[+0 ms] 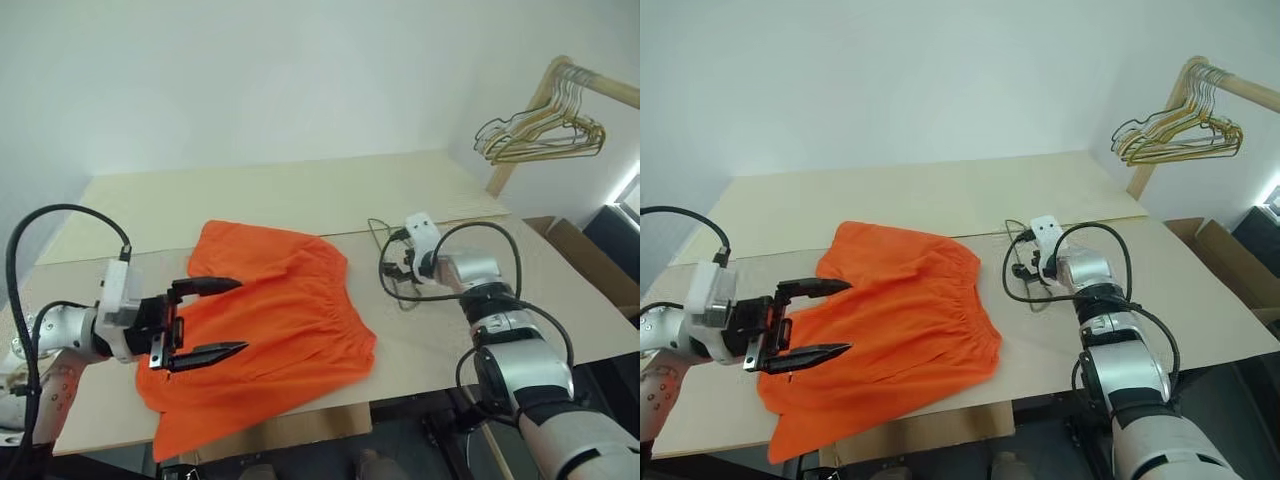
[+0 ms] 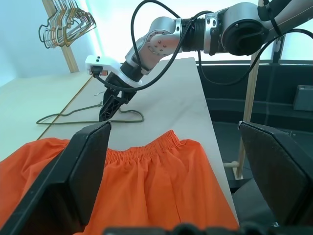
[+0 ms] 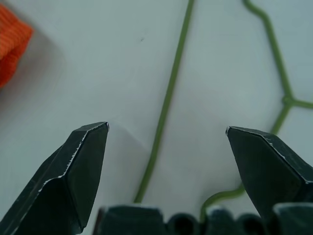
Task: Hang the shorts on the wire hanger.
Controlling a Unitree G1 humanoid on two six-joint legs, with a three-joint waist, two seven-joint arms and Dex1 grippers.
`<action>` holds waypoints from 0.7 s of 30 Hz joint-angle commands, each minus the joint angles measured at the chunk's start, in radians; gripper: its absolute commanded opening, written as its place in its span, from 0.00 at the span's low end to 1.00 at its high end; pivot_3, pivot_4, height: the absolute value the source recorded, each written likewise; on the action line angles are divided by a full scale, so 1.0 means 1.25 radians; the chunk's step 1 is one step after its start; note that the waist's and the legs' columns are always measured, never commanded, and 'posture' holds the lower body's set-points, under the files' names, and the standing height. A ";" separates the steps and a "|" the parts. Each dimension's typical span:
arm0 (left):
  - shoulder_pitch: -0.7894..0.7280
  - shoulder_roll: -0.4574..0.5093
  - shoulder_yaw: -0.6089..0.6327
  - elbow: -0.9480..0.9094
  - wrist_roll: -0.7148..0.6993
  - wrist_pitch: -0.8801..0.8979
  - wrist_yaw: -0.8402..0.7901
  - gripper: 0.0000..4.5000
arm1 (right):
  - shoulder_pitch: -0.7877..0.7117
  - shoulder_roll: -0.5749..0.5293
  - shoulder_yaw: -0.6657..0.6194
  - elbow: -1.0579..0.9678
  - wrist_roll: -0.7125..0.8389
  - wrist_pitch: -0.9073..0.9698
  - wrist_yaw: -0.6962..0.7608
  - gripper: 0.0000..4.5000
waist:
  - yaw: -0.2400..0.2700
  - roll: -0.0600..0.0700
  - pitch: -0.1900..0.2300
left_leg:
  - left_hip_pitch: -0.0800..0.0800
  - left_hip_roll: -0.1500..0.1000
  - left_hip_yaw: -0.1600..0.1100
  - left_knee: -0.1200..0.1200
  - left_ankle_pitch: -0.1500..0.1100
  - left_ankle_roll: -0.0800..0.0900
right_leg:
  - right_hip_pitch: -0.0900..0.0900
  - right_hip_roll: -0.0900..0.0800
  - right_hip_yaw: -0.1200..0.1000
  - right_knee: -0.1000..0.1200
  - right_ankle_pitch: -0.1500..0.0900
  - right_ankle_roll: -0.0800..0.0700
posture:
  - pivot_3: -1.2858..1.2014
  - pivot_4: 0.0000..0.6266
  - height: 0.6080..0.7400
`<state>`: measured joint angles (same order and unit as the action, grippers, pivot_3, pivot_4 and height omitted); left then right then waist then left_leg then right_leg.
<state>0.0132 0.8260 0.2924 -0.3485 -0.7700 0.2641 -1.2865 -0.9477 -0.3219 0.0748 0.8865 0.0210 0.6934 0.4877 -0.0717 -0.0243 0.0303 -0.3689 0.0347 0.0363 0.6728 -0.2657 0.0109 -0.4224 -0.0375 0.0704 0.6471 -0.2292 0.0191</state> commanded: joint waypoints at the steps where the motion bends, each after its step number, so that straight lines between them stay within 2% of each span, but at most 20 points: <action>1: 0.002 -0.003 0.003 -0.022 0.017 -0.020 0.001 1.00 | -0.018 0.008 0.014 0.051 -0.028 -0.047 -0.015 0.99 | -0.001 0.000 0.000 | 0.000 0.000 0.000 0.000 0.000 0.000 | 0.000 0.000 0.000 0.000 0.000 0.000 | 0.54 0.00 1.00; 5: 0.005 -0.007 0.001 -0.025 0.031 -0.026 0.000 1.00 | -0.021 0.019 0.024 0.096 -0.044 -0.070 -0.008 0.99 | -0.001 0.000 0.000 | 0.001 0.000 0.000 0.000 0.000 0.000 | 0.001 0.000 0.000 0.000 0.000 0.000 | 0.54 0.00 1.00; 8: 0.011 -0.010 0.000 -0.026 0.040 -0.030 0.000 1.00 | -0.020 0.026 0.039 0.120 -0.058 -0.074 -0.001 0.86 | -0.001 0.000 -0.001 | 0.002 0.000 0.000 0.000 0.000 0.000 | 0.003 0.000 0.000 0.000 0.000 0.000 | 0.54 0.00 1.00; 15: 0.018 -0.013 0.002 -0.028 0.050 -0.039 0.004 1.00 | -0.019 0.038 0.037 0.154 -0.063 -0.065 -0.007 0.35 | 0.001 -0.001 -0.004 | 0.006 0.000 -0.001 0.000 0.000 0.000 | 0.007 0.001 0.000 -0.001 0.000 0.001 | 0.54 0.00 1.00; 19: 0.020 -0.013 0.002 -0.027 0.054 -0.046 0.007 1.00 | -0.018 0.039 0.040 0.164 -0.077 -0.068 -0.006 0.04 | 0.001 -0.001 -0.005 | 0.014 0.000 -0.001 -0.004 0.000 0.000 | 0.015 0.001 0.000 -0.004 -0.003 0.005 | 0.54 0.00 1.00; 21: 0.016 -0.016 0.002 -0.025 0.054 -0.047 0.012 1.00 | -0.018 0.038 0.038 0.168 -0.081 -0.071 -0.011 0.00 | 0.001 -0.001 -0.005 | 0.014 0.001 -0.001 -0.004 0.000 0.000 | 0.015 0.001 0.000 -0.004 -0.003 0.005 | 0.54 0.00 1.00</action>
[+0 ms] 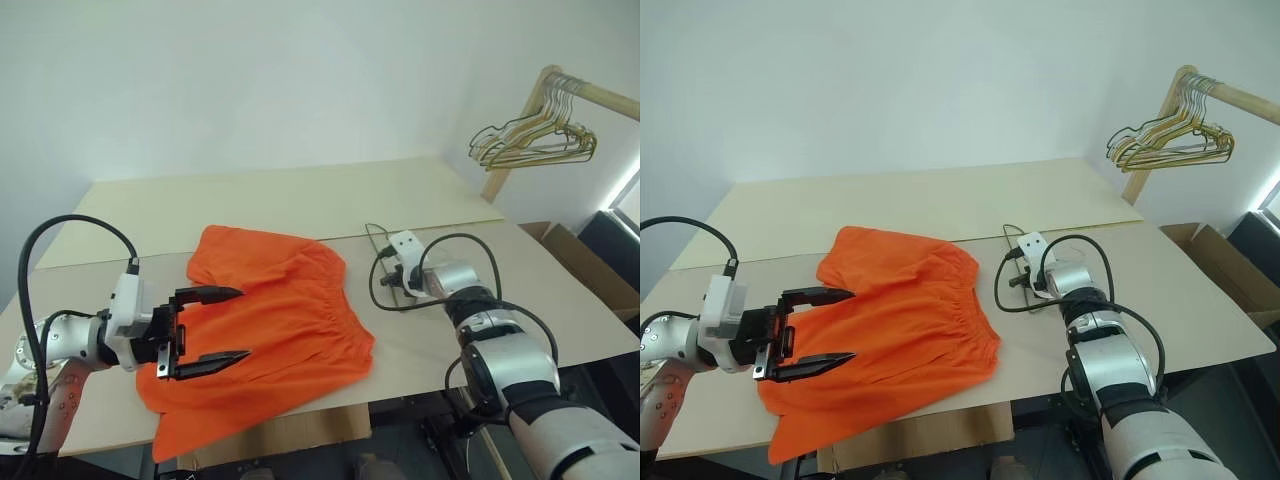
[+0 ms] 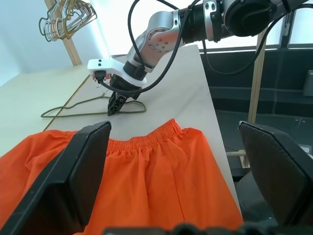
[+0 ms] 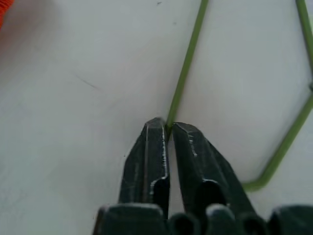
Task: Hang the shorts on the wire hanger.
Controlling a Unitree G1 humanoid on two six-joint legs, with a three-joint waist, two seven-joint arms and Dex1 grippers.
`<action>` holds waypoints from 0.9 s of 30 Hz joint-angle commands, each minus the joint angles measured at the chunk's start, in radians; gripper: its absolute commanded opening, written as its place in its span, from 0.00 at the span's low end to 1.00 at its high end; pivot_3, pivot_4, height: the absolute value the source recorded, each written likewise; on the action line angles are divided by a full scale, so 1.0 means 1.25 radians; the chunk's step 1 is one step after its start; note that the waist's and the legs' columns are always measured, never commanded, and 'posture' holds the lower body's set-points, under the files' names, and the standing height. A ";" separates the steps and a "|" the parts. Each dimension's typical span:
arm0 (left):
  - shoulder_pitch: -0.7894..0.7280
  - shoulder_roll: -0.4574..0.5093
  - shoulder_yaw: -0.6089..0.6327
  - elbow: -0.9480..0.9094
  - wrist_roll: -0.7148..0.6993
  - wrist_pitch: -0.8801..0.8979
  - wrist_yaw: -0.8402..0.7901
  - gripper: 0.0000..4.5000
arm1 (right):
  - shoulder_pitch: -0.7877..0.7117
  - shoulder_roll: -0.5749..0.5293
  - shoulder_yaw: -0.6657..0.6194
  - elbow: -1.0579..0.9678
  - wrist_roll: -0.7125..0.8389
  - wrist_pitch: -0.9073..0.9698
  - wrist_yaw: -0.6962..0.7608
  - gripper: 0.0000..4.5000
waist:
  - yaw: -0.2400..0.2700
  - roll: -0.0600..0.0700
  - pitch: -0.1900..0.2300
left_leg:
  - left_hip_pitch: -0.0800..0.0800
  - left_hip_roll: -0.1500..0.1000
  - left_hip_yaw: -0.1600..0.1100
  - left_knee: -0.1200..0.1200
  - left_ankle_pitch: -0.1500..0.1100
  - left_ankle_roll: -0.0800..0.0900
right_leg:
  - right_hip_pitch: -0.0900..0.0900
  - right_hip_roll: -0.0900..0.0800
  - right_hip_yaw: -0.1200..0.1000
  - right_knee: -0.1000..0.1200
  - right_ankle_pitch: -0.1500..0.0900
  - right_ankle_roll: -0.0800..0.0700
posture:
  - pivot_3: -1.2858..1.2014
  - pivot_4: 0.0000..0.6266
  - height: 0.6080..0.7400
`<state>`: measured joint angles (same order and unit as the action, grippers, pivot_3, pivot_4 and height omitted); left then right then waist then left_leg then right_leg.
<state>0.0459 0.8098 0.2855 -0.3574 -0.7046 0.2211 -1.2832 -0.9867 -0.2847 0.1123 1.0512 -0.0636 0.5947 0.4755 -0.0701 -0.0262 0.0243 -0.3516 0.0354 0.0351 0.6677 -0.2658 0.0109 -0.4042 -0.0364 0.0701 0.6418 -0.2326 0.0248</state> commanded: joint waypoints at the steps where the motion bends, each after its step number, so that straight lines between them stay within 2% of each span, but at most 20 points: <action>1: -0.012 -0.005 0.006 -0.017 0.003 -0.014 0.013 1.00 | 0.013 0.008 0.007 0.036 -0.014 0.006 -0.003 0.00 | 0.000 0.000 0.000 | 0.000 0.000 0.000 0.000 0.000 0.000 | 0.000 0.000 0.000 0.000 0.000 0.000 | 0.54 0.00 1.00; 5: -0.031 -0.027 -0.005 -0.006 0.024 -0.023 0.047 1.00 | 0.014 0.006 -0.013 0.031 -0.010 -0.019 -0.044 0.00 | 0.000 0.000 -0.001 | 0.000 0.000 0.000 0.000 0.000 0.000 | 0.000 0.000 0.000 0.000 0.000 0.000 | 0.54 0.00 1.00; 7: -0.060 -0.051 -0.019 0.006 0.055 -0.007 0.116 1.00 | 0.012 0.005 -0.039 0.015 0.005 -0.039 -0.071 0.00 | 0.003 0.000 -0.001 | 0.000 0.000 0.000 0.000 0.000 0.000 | 0.000 0.000 0.000 0.000 0.000 0.000 | 0.54 0.00 1.00; 9: -0.113 -0.074 -0.043 0.025 0.082 0.078 0.237 1.00 | 0.019 0.002 -0.054 -0.033 0.020 -0.056 -0.069 0.00 | 0.006 0.000 -0.001 | 0.000 -0.001 -0.001 0.000 0.000 0.000 | 0.001 -0.001 0.000 0.000 0.000 0.000 | 0.54 0.00 1.00; 12: -0.211 -0.132 -0.045 0.067 -0.014 0.273 0.391 1.00 | 0.059 -0.002 -0.076 -0.189 0.047 -0.093 -0.055 0.00 | 0.009 0.000 0.000 | -0.001 -0.001 -0.003 0.000 0.000 0.000 | 0.000 0.000 0.000 0.000 0.000 0.001 | 0.54 0.00 1.00; 15: -0.269 -0.196 -0.026 0.086 -0.112 0.365 0.454 1.00 | 0.130 -0.007 -0.063 -0.383 0.060 -0.150 -0.017 0.00 | 0.008 0.001 0.000 | -0.003 -0.001 -0.007 -0.001 0.000 0.000 | -0.002 -0.001 0.001 0.000 0.001 0.000 | 0.54 0.00 1.00; 19: -0.360 -0.287 -0.017 0.159 -0.193 0.448 0.550 1.00 | 0.267 -0.003 -0.023 -0.623 0.035 -0.377 -0.009 0.00 | 0.007 0.000 0.000 | -0.009 -0.002 -0.009 -0.001 -0.002 -0.001 | -0.008 -0.002 0.001 0.000 0.002 -0.001 | 0.54 0.00 1.00; 21: -0.396 -0.315 -0.009 0.189 -0.216 0.469 0.573 1.00 | 0.311 0.002 -0.005 -0.670 0.012 -0.481 -0.029 0.00 | 0.006 0.000 -0.001 | -0.015 -0.004 -0.010 0.000 -0.002 -0.001 | -0.015 -0.003 0.000 0.001 0.002 -0.001 | 0.54 0.00 1.00; 27: -0.475 -0.364 0.007 0.235 -0.250 0.473 0.600 1.00 | 0.370 0.037 0.043 -0.741 -0.022 -0.603 -0.060 0.00 | 0.008 0.000 0.000 | -0.016 -0.005 -0.009 0.000 -0.002 -0.002 | -0.015 -0.006 0.001 0.001 0.002 0.000 | 0.53 0.00 1.00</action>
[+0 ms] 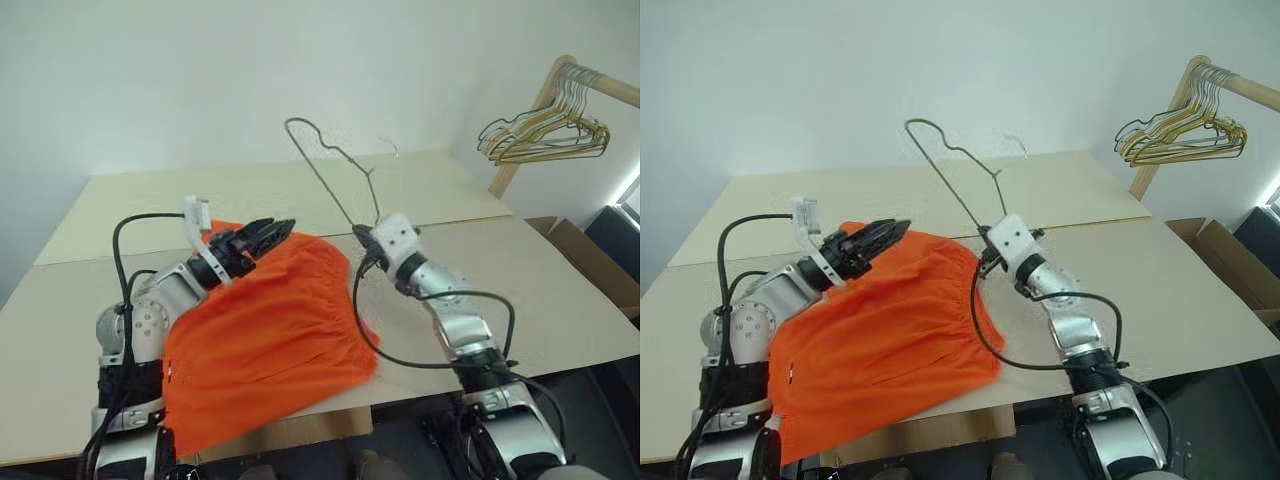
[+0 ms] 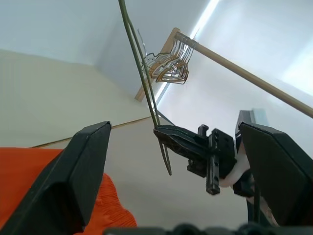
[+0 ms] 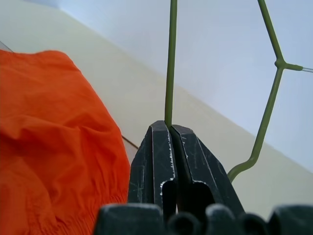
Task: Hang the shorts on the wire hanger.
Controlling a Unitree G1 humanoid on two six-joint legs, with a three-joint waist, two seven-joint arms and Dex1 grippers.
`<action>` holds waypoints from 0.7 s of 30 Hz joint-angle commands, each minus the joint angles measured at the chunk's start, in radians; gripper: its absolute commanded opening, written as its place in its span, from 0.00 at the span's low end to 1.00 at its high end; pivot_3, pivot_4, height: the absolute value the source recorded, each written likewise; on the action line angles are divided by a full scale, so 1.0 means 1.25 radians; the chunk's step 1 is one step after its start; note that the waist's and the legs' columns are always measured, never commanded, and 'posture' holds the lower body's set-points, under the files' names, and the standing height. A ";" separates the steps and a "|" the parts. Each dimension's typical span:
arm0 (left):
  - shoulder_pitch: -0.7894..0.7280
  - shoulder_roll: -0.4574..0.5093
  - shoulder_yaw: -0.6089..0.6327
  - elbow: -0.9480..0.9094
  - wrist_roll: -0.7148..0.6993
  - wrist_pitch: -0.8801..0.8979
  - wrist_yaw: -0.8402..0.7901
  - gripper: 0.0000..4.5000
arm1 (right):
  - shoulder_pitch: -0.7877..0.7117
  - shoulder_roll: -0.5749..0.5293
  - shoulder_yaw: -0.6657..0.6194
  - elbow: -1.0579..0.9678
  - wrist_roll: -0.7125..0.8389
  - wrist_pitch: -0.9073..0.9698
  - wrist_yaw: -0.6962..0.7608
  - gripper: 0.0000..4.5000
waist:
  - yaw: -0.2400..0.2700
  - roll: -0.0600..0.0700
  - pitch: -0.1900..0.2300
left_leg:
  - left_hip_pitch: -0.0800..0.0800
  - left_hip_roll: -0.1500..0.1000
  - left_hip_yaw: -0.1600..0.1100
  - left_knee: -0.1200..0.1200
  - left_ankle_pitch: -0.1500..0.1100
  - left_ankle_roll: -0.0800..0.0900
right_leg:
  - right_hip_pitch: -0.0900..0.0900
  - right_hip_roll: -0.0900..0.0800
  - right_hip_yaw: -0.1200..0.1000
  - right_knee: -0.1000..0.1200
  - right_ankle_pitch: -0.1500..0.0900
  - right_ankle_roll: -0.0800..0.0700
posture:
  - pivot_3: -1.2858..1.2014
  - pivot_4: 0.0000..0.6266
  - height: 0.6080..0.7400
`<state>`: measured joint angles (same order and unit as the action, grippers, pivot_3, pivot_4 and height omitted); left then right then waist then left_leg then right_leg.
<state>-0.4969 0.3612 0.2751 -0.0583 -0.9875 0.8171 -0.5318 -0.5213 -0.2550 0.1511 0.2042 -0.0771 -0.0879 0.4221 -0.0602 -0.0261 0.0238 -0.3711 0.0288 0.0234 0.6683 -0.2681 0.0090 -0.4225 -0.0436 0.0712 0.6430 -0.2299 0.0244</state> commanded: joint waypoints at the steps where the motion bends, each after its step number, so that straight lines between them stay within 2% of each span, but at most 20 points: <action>1: -0.044 -0.009 0.014 -0.004 -0.020 -0.008 -0.003 1.00 | 0.003 0.020 0.018 -0.066 -0.016 -0.074 -0.021 0.00 | 0.000 0.000 0.000 | 0.000 0.000 0.000 0.000 0.000 0.000 | 0.000 0.000 0.000 0.000 0.000 0.000 | 0.53 0.00 1.00; 13: -0.062 -0.047 0.038 -0.007 -0.006 -0.047 0.041 1.00 | 0.051 0.064 0.101 -0.064 -0.098 -0.175 -0.060 0.00 | -0.001 0.000 0.000 | 0.001 0.000 0.000 0.000 0.001 -0.002 | 0.001 0.001 0.000 0.000 0.000 0.000 | 0.53 0.00 1.00; 14: -0.062 -0.048 0.040 -0.006 -0.006 -0.048 0.047 0.92 | 0.048 0.064 0.102 -0.059 -0.103 -0.176 -0.063 0.00 | 0.000 0.000 0.000 | 0.001 0.000 0.000 0.000 0.001 -0.002 | 0.001 0.001 0.000 0.000 0.000 0.000 | 0.53 0.00 1.00; 15: -0.061 -0.045 0.035 -0.007 0.006 -0.049 0.056 0.89 | 0.045 0.066 0.103 -0.054 -0.106 -0.177 -0.065 0.00 | 0.000 0.000 0.000 | 0.002 0.000 0.000 0.000 0.001 -0.002 | 0.001 0.001 0.000 0.000 0.000 0.000 | 0.53 0.00 1.00; 21: -0.052 -0.051 0.035 -0.007 0.013 -0.060 0.071 0.43 | 0.030 0.073 0.106 -0.032 -0.125 -0.187 -0.083 0.00 | 0.000 0.000 0.000 | 0.002 0.000 0.000 0.000 0.002 -0.003 | 0.001 0.001 0.000 0.001 0.000 0.000 | 0.53 0.00 1.00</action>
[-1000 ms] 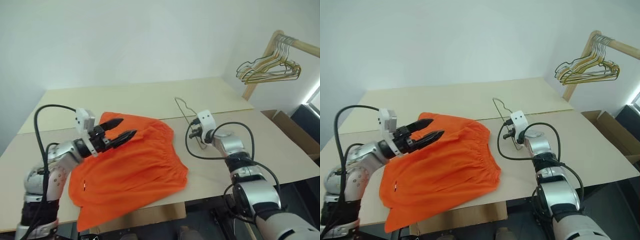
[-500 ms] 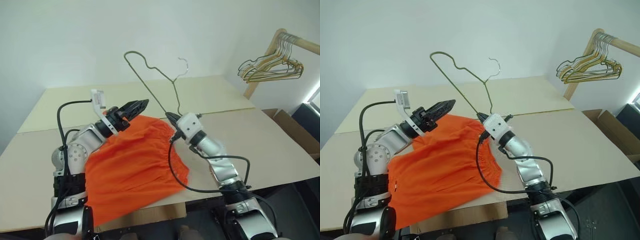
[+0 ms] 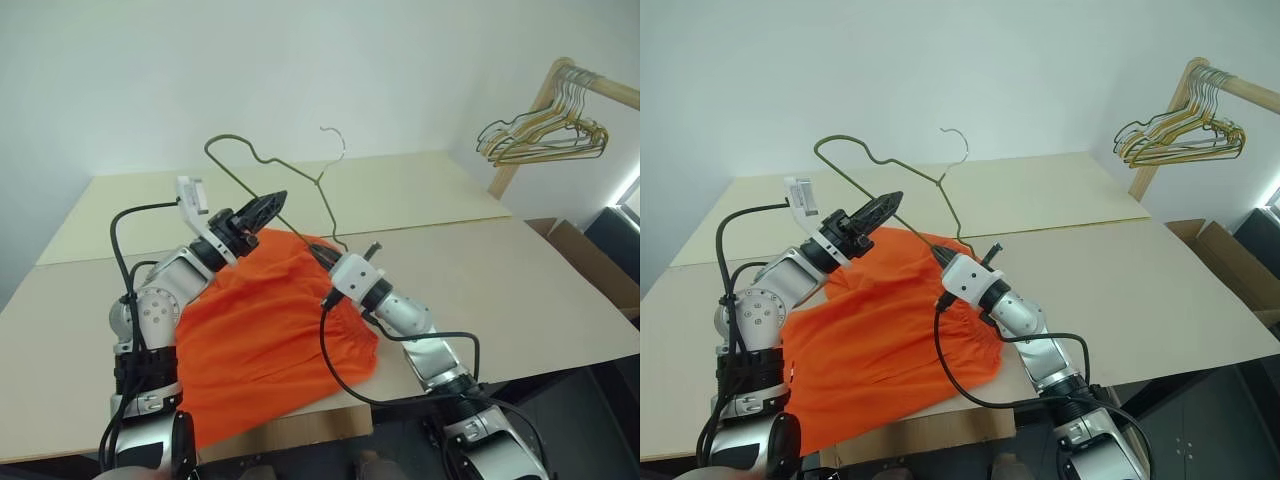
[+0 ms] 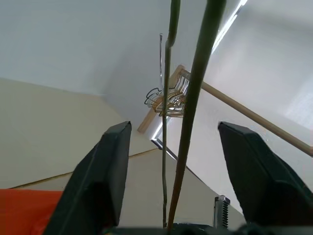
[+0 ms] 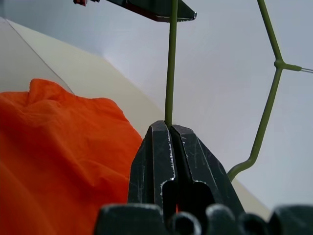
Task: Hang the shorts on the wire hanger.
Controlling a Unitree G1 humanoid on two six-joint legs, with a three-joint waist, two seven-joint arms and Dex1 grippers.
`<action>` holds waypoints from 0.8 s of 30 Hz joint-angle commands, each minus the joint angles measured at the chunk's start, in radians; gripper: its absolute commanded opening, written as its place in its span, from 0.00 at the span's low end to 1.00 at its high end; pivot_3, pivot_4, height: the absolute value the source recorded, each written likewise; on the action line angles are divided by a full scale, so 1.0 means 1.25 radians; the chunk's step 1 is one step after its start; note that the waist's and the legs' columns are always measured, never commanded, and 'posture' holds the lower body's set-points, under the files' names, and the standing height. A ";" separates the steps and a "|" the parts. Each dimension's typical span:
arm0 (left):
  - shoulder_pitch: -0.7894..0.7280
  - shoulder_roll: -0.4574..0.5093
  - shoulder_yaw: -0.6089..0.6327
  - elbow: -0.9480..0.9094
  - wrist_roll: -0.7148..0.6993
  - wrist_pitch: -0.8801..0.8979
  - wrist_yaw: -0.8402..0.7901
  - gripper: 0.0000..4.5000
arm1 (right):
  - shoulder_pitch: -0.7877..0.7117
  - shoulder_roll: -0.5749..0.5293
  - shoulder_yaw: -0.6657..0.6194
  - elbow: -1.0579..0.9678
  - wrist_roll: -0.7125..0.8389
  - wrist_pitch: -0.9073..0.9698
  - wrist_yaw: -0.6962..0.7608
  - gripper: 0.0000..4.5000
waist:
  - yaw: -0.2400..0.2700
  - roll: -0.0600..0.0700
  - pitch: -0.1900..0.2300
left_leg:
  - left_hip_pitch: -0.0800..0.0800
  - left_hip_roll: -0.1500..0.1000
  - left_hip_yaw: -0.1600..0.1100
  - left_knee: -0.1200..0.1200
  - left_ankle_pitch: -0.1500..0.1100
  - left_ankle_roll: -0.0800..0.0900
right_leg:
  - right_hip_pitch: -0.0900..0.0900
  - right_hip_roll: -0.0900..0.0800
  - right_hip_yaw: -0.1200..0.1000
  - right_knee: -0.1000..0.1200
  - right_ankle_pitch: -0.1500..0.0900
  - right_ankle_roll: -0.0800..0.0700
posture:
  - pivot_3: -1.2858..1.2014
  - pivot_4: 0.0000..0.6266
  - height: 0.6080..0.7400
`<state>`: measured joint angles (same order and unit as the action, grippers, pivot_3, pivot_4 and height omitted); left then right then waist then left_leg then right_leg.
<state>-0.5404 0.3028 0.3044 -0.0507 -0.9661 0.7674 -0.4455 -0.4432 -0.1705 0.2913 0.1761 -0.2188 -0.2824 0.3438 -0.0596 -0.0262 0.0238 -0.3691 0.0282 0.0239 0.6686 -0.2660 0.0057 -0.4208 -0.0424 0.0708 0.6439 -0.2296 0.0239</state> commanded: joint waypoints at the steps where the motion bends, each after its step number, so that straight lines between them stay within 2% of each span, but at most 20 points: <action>1: -0.017 -0.006 0.012 -0.014 -0.004 -0.020 0.005 0.36 | -0.031 0.003 -0.002 -0.010 -0.015 -0.034 -0.018 0.00 | 0.000 0.000 0.000 | 0.000 0.000 0.000 0.000 0.000 0.000 | 0.000 0.000 0.000 0.000 0.000 0.000 | 0.54 0.00 1.00; 6: -0.016 -0.016 0.009 -0.016 0.008 -0.030 0.021 0.01 | -0.025 0.008 0.003 -0.032 -0.004 0.011 0.000 0.00 | 0.006 0.000 0.000 | 0.000 0.000 0.000 0.000 0.000 0.000 | 0.000 0.000 0.000 0.000 0.000 0.000 | 0.54 0.00 1.00; 8: -0.015 -0.018 0.006 -0.013 0.019 -0.037 0.025 0.01 | -0.026 0.003 0.008 -0.059 -0.006 0.070 0.027 0.00 | 0.010 0.000 0.000 | 0.000 0.000 0.000 0.000 0.000 0.000 | 0.000 0.000 0.000 0.000 0.000 0.000 | 0.53 0.00 1.00; 11: -0.015 -0.017 -0.008 -0.004 0.064 -0.051 0.041 0.01 | -0.029 -0.013 0.020 -0.059 -0.035 0.056 0.029 0.00 | 0.013 0.000 0.000 | 0.000 0.000 0.000 0.000 0.000 0.000 | 0.000 0.000 0.000 0.000 0.000 0.000 | 0.53 0.00 1.00; 14: -0.012 -0.004 -0.043 -0.003 0.132 -0.090 0.031 0.00 | -0.034 -0.018 0.022 -0.049 -0.041 0.064 0.034 0.17 | 0.016 0.000 0.000 | 0.000 0.000 0.002 0.000 0.000 0.000 | 0.000 0.000 -0.001 0.000 0.000 0.000 | 0.53 0.00 1.00; 18: -0.025 -0.001 -0.024 0.010 0.138 -0.126 0.001 0.00 | -0.037 -0.029 0.004 -0.047 -0.027 0.037 0.028 0.47 | 0.014 0.000 0.000 | 0.000 0.000 0.003 0.000 0.000 -0.001 | 0.000 0.000 -0.001 0.000 0.000 0.000 | 0.53 0.00 1.00; 22: -0.047 0.050 0.008 0.024 0.114 -0.100 -0.030 0.00 | -0.015 -0.079 -0.060 -0.165 0.185 0.211 0.202 0.78 | 0.015 0.000 0.000 | -0.001 0.000 0.003 0.000 0.000 0.000 | 0.000 0.000 -0.001 -0.001 0.000 0.000 | 0.54 0.00 1.00; 24: -0.045 0.099 0.027 0.014 0.073 -0.075 -0.101 0.00 | -0.033 -0.140 -0.115 -0.231 0.362 0.417 0.320 0.93 | 0.015 0.000 0.000 | -0.001 0.000 0.002 0.000 0.000 0.000 | 0.000 0.000 -0.001 -0.001 0.000 0.000 | 0.53 0.00 1.00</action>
<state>-0.5619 0.3933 0.2963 -0.0031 -0.8248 0.6637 -0.5060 -0.4551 -0.3085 0.2267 -0.0292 0.0739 0.0779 0.6473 -0.0403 -0.0266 0.0240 -0.3698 0.0280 0.0257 0.6685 -0.2657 0.0053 -0.4201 -0.0425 0.0694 0.6419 -0.2295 0.0239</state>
